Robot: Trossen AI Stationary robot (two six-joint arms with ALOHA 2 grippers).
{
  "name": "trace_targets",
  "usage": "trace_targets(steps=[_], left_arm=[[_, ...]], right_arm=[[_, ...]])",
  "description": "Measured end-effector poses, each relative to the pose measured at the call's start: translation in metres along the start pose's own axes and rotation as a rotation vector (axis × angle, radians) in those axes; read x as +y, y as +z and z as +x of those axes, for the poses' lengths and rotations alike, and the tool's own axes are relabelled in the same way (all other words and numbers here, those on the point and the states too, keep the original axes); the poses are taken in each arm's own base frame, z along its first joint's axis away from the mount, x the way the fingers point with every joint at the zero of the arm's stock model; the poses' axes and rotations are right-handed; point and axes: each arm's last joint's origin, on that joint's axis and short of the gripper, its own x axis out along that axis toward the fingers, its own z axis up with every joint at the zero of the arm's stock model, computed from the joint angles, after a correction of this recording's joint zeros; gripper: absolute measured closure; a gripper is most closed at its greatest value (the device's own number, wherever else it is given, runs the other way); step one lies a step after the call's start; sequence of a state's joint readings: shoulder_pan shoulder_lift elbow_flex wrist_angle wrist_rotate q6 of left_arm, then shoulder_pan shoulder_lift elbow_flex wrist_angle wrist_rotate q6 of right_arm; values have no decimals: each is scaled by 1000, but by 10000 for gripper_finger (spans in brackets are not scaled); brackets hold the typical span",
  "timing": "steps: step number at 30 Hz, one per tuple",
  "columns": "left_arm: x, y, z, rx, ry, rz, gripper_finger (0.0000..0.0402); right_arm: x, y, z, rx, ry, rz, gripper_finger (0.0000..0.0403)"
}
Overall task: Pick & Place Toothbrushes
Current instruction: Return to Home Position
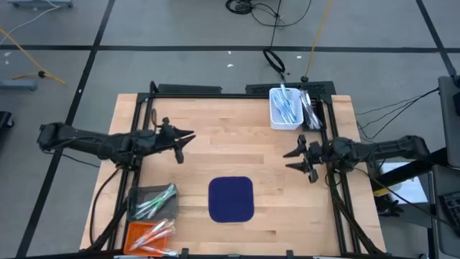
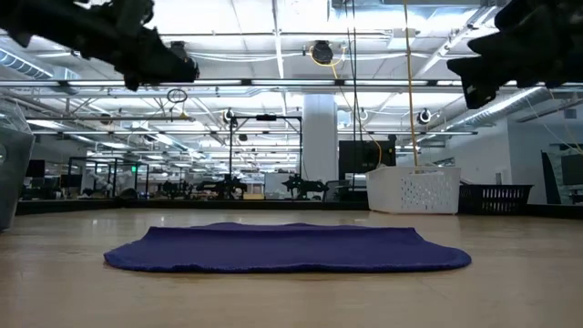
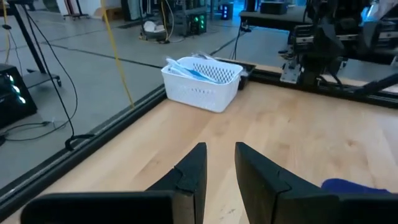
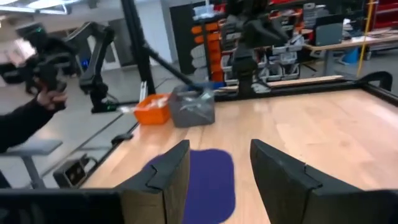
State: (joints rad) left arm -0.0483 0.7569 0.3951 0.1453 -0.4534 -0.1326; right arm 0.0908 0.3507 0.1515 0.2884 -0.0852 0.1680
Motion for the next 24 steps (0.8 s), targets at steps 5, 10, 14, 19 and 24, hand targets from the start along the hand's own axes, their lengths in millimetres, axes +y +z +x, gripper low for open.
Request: trace_targets(steps=[5, 10, 14, 19, 24], left_arm=[[8, -17, -12, -14, -1, 20, 316], [13, -29, -19, -20, -2, 31, 316], [15, -36, -21, -17, -1, 39, 316], [16, -51, -22, 9, -4, 38, 316], [16, -71, -22, 47, -18, 8, 316]], right_arm=[[9, -16, 3, 32, 0, -50, 243], [13, -29, 3, 86, -60, -71, 243], [13, -30, 3, 76, -130, -69, 243], [12, -35, 3, 125, -163, -72, 243], [12, -37, 3, 136, -165, -31, 243]])
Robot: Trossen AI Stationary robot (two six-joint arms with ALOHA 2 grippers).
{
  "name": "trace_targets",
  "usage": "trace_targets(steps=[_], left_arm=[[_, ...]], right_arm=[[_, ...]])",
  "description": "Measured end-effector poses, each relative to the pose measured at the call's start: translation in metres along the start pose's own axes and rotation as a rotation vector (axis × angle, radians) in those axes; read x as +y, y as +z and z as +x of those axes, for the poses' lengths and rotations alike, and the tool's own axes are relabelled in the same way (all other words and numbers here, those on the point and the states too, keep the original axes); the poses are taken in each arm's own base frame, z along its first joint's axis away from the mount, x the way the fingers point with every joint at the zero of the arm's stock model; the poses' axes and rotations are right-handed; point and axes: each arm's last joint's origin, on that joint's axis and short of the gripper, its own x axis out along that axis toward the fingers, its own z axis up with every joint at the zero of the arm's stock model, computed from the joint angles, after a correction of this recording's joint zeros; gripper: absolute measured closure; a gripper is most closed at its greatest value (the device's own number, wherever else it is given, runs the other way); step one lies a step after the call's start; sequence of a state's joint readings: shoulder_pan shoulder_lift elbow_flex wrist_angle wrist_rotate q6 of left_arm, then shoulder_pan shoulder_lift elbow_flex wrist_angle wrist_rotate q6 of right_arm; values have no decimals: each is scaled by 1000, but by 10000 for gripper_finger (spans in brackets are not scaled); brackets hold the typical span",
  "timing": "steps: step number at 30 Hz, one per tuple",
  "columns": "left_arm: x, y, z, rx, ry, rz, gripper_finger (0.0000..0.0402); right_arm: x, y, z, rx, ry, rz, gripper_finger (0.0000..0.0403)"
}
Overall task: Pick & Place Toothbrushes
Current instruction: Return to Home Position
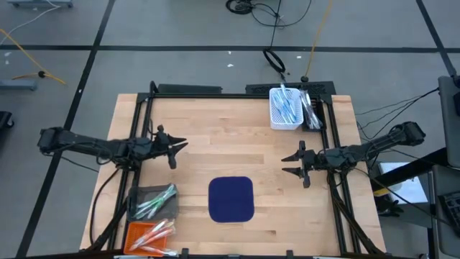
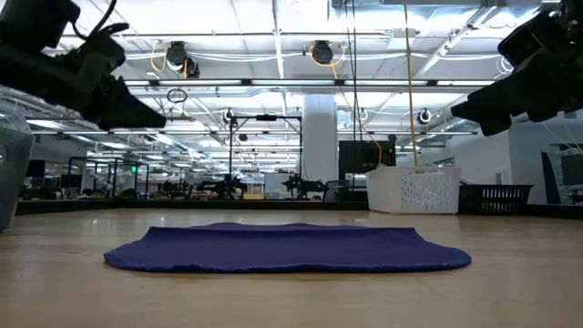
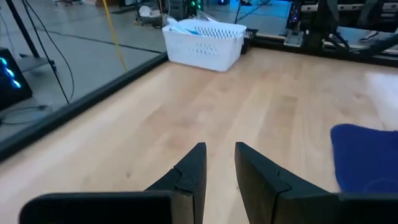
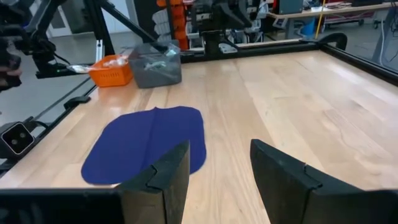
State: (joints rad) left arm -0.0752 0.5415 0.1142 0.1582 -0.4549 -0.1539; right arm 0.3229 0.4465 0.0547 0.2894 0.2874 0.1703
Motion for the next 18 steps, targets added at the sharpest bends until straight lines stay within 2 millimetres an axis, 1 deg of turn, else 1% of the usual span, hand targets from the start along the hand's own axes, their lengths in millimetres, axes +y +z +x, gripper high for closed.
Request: trace_targets(steps=[5, 7, 10, 14, 18], left_arm=[[1, -20, 0, 6, -9, -15, 316], [3, -27, 0, 9, 17, -3, 316], [5, -28, 0, 14, 62, -47, 316], [5, -28, 0, 5, 62, -124, 316], [4, -27, 0, 0, 61, -134, 316]], right_arm=[[0, 0, 0, -1, 0, 1, 243], [0, 0, 0, -1, 0, 1, 243], [0, 0, 0, -1, 0, 1, 243], [0, 0, 0, -1, 1, 1, 243], [-1, 3, -2, -29, -3, 11, 243]])
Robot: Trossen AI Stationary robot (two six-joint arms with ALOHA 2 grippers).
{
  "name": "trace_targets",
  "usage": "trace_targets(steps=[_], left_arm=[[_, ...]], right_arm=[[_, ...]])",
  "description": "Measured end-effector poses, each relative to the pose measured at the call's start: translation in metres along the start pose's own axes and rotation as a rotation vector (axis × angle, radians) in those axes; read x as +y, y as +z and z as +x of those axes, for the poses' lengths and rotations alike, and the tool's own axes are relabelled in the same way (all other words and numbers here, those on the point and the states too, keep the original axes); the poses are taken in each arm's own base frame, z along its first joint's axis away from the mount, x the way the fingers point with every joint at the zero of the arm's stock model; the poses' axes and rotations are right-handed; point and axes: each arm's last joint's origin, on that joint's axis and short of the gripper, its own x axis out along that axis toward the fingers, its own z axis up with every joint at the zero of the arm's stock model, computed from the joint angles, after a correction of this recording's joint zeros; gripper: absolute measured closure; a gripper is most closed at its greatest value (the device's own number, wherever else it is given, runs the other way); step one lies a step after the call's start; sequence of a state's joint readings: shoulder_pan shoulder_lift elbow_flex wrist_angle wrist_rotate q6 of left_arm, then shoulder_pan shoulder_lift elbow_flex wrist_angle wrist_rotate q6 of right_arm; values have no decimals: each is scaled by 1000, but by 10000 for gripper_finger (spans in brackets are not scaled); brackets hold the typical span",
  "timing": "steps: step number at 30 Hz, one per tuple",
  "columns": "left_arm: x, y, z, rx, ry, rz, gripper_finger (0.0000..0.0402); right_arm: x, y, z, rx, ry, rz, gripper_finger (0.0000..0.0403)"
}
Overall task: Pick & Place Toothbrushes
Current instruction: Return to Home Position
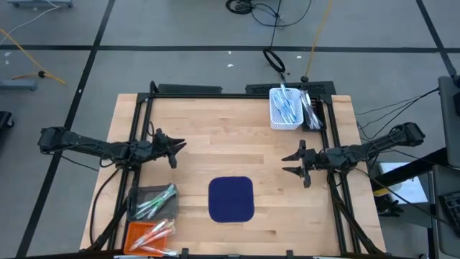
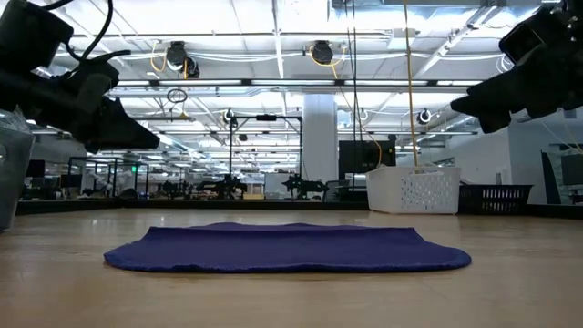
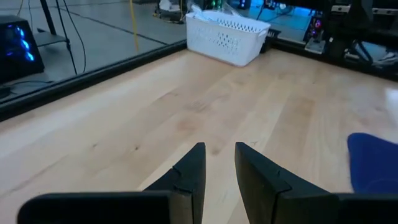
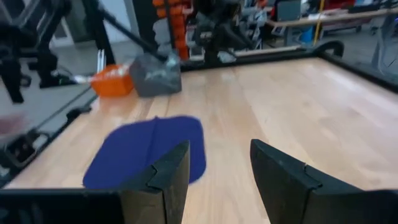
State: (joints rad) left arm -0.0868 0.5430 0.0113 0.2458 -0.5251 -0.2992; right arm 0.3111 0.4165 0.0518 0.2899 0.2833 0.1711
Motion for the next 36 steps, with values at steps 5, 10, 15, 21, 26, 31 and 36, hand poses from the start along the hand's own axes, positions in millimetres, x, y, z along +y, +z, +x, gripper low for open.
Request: trace_targets(steps=[5, 10, 15, 21, 26, 31, 36], left_arm=[[0, 2, 0, -12, -4, 0, 316], [0, 2, 0, -12, -4, -1, 316], [0, 2, 0, -12, -4, 0, 316], [-1, 2, 0, -13, -4, -1, 316], [-1, 2, 0, -13, -4, -1, 316], [-1, 2, 0, -13, -4, -1, 316], [-1, 2, 0, -12, -4, -1, 316]], right_arm=[[-6, 9, -5, -104, -31, 32, 243], [-13, 17, -11, -188, -83, 52, 243], [-24, 26, -19, -305, -170, 73, 243], [-34, 35, -31, -439, -259, 88, 243], [-38, 40, -35, -495, -297, 83, 243], [-41, 32, -32, -410, -334, 80, 243], [-45, 24, -29, -325, -374, 69, 241]])
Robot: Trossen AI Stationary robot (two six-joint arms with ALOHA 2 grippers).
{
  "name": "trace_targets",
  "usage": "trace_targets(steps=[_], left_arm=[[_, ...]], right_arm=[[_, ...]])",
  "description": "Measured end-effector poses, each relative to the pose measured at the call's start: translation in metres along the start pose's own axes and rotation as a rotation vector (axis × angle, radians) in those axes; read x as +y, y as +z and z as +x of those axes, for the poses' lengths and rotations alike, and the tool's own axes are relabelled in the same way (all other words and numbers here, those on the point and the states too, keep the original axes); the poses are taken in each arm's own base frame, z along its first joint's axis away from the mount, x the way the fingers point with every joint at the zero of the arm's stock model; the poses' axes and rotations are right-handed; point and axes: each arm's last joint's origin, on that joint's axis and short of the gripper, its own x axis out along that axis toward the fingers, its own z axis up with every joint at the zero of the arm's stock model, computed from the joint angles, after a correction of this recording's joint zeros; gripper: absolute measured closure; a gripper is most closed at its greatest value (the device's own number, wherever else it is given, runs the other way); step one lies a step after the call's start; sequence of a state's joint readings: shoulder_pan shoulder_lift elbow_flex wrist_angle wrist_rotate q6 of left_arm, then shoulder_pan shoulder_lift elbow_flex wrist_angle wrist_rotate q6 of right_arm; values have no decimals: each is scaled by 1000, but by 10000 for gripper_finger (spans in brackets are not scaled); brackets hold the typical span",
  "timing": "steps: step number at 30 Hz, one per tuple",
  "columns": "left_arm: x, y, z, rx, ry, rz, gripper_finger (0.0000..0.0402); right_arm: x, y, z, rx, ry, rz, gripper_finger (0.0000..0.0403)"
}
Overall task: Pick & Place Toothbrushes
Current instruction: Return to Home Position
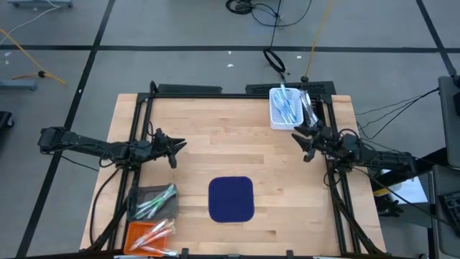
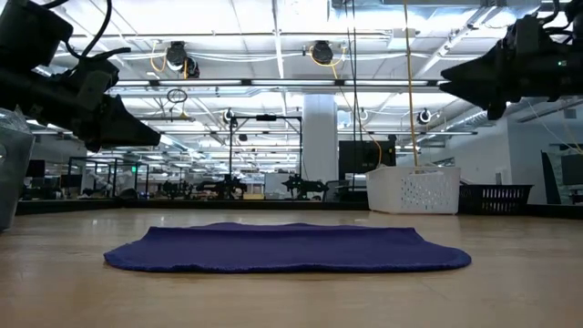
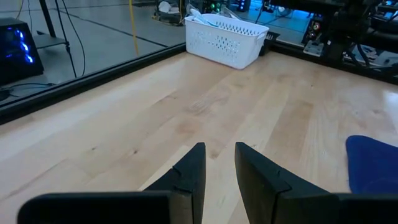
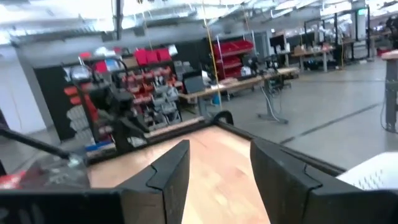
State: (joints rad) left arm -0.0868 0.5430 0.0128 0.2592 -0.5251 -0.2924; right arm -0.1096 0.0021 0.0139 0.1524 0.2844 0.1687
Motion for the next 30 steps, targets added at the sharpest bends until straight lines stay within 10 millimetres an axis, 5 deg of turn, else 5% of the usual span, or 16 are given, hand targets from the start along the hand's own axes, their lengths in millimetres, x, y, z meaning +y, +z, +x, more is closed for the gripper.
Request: trace_targets(steps=[30], left_arm=[[0, 0, 0, 0, 0, 0, 316]], right_arm=[[-1, -3, 1, 30, -8, -9, 241]])
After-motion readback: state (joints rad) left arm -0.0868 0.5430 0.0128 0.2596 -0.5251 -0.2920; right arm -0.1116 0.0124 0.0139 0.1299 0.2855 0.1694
